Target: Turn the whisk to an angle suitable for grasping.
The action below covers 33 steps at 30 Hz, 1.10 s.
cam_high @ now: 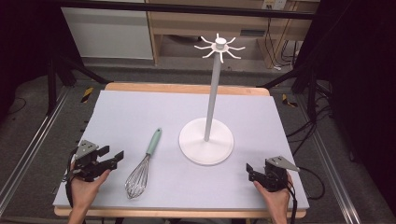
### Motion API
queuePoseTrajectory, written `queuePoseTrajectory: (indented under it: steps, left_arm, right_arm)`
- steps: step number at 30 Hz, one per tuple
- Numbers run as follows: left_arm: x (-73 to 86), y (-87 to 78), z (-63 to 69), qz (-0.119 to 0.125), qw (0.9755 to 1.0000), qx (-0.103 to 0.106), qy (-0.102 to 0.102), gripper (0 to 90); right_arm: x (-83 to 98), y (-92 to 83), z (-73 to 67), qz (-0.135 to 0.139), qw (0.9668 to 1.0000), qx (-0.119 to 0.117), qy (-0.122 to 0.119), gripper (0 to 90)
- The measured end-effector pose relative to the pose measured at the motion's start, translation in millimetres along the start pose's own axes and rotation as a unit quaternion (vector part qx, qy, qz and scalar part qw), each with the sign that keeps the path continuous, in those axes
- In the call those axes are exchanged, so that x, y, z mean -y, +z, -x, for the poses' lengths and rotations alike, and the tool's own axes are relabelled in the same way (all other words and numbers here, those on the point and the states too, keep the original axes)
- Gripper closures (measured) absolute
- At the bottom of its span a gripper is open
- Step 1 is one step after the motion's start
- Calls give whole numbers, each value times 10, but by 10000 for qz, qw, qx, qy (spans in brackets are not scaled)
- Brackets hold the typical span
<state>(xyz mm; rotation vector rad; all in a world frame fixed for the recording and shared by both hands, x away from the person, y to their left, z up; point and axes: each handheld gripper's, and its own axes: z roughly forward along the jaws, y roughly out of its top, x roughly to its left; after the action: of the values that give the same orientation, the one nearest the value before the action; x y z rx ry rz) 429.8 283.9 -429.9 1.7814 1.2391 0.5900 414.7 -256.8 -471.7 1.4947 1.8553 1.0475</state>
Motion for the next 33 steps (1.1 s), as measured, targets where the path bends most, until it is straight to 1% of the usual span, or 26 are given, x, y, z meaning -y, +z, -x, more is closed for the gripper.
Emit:
queuePoseTrajectory:
  steps: [2, 4, 6, 8, 9, 12, 13, 19, 21, 22, 25, 27, 29, 33]
  left_arm:
    - [-23, 20, 57, -34, 9999, 59, 75, 356]
    - [-30, 25, 71, -46, 9999, 72, 97, 356]
    - [-53, 48, 110, -69, 9998, 145, 139, 356]
    - [-64, 57, 123, -79, 9997, 144, 155, 357]
    - [-85, 72, 151, -106, 9996, 167, 195, 358]
    - [-109, 82, 180, -127, 9995, 177, 231, 358]
    - [-137, 86, 210, -117, 9995, 199, 232, 360]
    - [-223, 100, 259, -111, 9992, 258, 267, 365]
    - [-276, 110, 292, -101, 9991, 279, 312, 366]
    - [-276, 110, 292, -101, 9991, 279, 312, 366]
    - [-362, 130, 314, -90, 9989, 340, 323, 367]
    - [-383, 137, 319, -88, 9988, 359, 318, 373]
    - [-440, 155, 335, -116, 9985, 404, 345, 374]
    - [-489, 187, 350, -161, 9984, 406, 369, 381]
  right_arm:
    - [4, 4, -4, -10, 10000, 2, -30, 221]
    - [3, 6, -7, -21, 10000, -3, -26, 221]
    - [1, 13, -22, -43, 10000, -25, -34, 225]
    - [-3, 23, -28, -54, 10000, -20, -81, 229]
    - [-3, 26, -28, -61, 9999, -8, -93, 232]
    - [-1, 26, -30, -72, 9999, -12, -88, 238]
    - [0, 26, -31, -67, 9999, 4, -104, 244]
    - [3, 28, -33, -74, 9999, 7, -131, 255]
    - [2, 23, -33, -53, 9999, 3, -131, 263]
    - [2, 23, -33, -53, 9999, 3, -131, 263]
    - [-4, 12, -29, -41, 9999, -18, -94, 265]
    - [-4, 10, -25, -29, 10000, -2, -93, 265]
    - [-5, 11, -23, -28, 10000, -3, -95, 266]
    - [-4, 12, -30, -39, 10000, -16, -90, 269]
